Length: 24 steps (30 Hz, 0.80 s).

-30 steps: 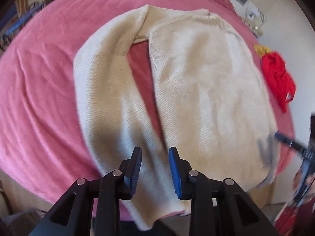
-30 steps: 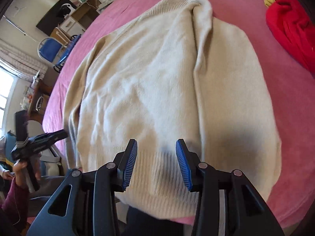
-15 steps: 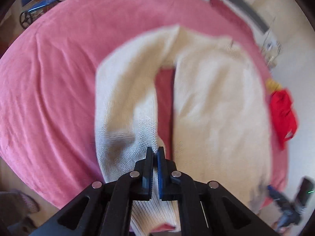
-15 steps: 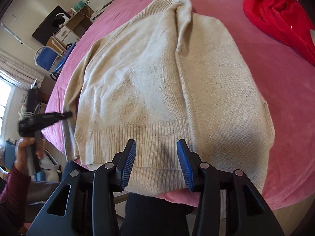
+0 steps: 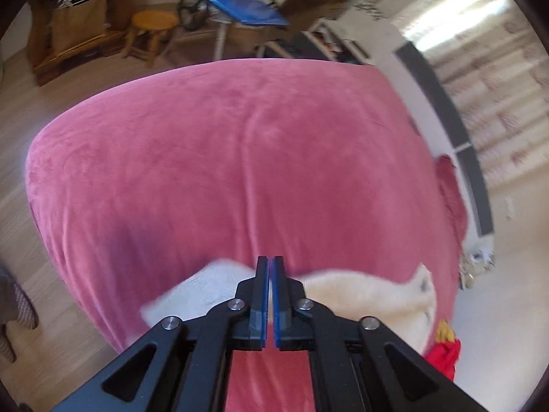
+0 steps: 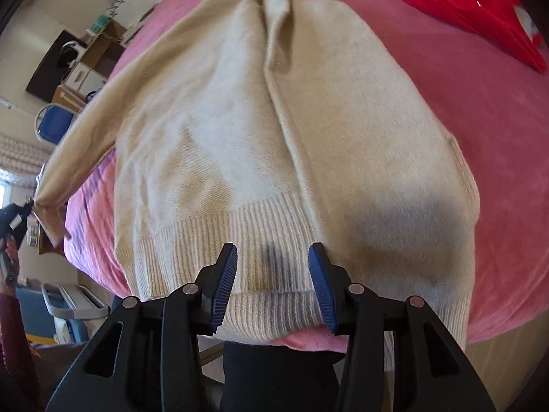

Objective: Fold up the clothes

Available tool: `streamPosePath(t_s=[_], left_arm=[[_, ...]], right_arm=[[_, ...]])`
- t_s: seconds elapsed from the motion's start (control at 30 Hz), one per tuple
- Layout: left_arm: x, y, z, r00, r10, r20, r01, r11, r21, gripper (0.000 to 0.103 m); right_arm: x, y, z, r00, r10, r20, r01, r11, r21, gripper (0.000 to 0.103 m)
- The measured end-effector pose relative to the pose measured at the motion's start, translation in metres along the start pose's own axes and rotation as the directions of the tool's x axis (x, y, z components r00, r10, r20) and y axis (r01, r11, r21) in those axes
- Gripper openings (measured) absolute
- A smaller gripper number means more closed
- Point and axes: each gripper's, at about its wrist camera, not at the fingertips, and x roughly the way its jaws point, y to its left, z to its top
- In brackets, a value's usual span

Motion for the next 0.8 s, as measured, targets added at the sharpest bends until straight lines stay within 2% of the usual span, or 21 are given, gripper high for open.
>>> streamPosePath(t_s=[0.03, 0.13, 0.17, 0.2, 0.27, 0.33, 0.37, 0.43, 0.5, 0.6, 0.7, 0.77, 0.8], left_arm=[[0.009, 0.008, 0.008, 0.999, 0.025, -0.025, -0.025, 1.000, -0.012, 0.000], [0.043, 0.037, 0.016, 0.990, 0.039, -0.136, -0.057, 0.990, -0.126, 0.003], [0.044, 0.039, 0.017, 0.992, 0.038, -0.122, -0.055, 0.989, -0.140, 0.006], [0.043, 0.040, 0.016, 0.994, 0.008, -0.113, -0.023, 0.991, -0.135, 0.008], [0.041, 0.031, 0.002, 0.992, -0.066, -0.107, 0.059, 0.996, -0.069, 0.009], [0.035, 0.007, -0.025, 0.987, -0.102, -0.121, 0.113, 0.989, 0.093, 0.011], [0.031, -0.008, -0.045, 0.984, -0.119, -0.134, 0.144, 0.970, 0.195, 0.011], [0.027, -0.032, -0.091, 0.964, -0.177, -0.199, 0.235, 0.916, 0.324, 0.014], [0.030, -0.051, -0.140, 0.924, -0.228, -0.306, 0.339, 0.860, 0.381, 0.018], [0.040, -0.071, -0.216, 0.873, -0.210, -0.440, 0.410, 0.805, 0.429, 0.020], [0.038, -0.076, -0.281, 0.840, -0.181, -0.512, 0.429, 0.799, 0.422, 0.020], [0.040, -0.077, -0.313, 0.815, -0.172, -0.553, 0.446, 0.796, 0.410, 0.023], [0.040, -0.078, -0.323, 0.816, -0.166, -0.554, 0.443, 0.795, 0.414, 0.023]], right_arm=[[-0.002, -0.003, 0.000, 1.000, -0.004, -0.003, 0.004, 1.000, 0.021, 0.047], [-0.019, -0.011, -0.003, 1.000, -0.022, 0.013, 0.021, 0.997, 0.073, 0.047], [-0.026, -0.014, -0.004, 0.999, -0.036, 0.021, 0.034, 0.996, 0.084, 0.047], [-0.034, -0.018, -0.007, 0.999, -0.037, 0.030, 0.034, 0.994, 0.101, 0.047], [-0.053, -0.030, -0.013, 0.998, -0.005, 0.058, -0.003, 0.988, 0.152, 0.047], [-0.072, -0.049, -0.017, 0.994, 0.030, 0.108, -0.052, 0.976, 0.213, 0.052], [-0.078, -0.058, -0.020, 0.992, 0.023, 0.124, -0.053, 0.969, 0.243, 0.054], [-0.084, -0.070, -0.022, 0.992, -0.010, 0.129, -0.026, 0.960, 0.280, 0.056], [-0.082, -0.071, -0.023, 0.992, -0.045, 0.116, 0.014, 0.965, 0.263, 0.056], [-0.071, -0.068, -0.025, 0.994, -0.065, 0.092, 0.044, 0.976, 0.212, 0.056], [-0.054, -0.060, -0.027, 0.992, -0.117, 0.040, 0.113, 0.989, 0.100, 0.056], [-0.049, -0.061, -0.028, 0.993, -0.111, 0.030, 0.108, 0.992, 0.070, 0.056], [-0.046, -0.062, -0.028, 0.994, -0.101, 0.028, 0.100, 0.993, 0.061, 0.056]])
